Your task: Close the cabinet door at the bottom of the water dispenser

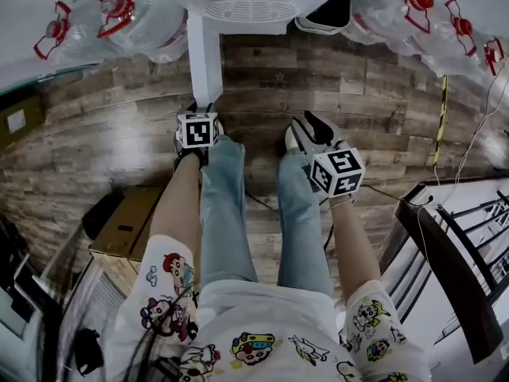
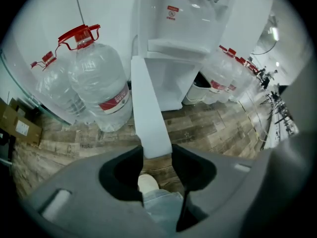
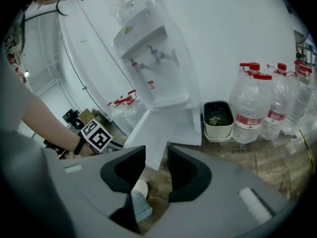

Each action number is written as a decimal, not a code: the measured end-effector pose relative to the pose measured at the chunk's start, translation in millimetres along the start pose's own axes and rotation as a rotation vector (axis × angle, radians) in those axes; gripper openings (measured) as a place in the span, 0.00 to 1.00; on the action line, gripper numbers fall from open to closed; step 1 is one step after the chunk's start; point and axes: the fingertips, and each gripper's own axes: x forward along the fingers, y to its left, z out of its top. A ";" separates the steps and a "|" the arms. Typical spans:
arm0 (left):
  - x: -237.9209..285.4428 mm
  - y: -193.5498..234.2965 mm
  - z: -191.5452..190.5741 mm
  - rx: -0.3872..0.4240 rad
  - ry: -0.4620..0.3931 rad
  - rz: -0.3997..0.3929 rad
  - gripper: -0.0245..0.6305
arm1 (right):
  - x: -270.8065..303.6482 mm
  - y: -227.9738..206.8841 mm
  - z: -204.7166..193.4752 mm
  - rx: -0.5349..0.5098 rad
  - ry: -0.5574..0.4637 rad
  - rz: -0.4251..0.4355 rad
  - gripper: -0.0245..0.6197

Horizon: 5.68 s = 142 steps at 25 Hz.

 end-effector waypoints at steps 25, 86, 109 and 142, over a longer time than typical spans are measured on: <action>37.7 -127.1 62.4 -0.163 0.034 0.042 0.35 | -55.2 -138.4 4.9 0.101 -0.031 -0.014 0.26; 115.0 -214.2 254.6 0.262 -0.067 -0.083 0.40 | -39.0 -200.0 19.4 0.317 -0.139 -0.152 0.25; -8.2 -281.9 243.5 0.324 -0.131 -0.176 0.40 | -123.1 -184.3 81.0 0.193 -0.208 -0.167 0.25; -456.0 -305.9 250.5 0.146 -0.844 -0.323 0.37 | -339.9 56.6 283.8 -0.296 -0.496 0.153 0.23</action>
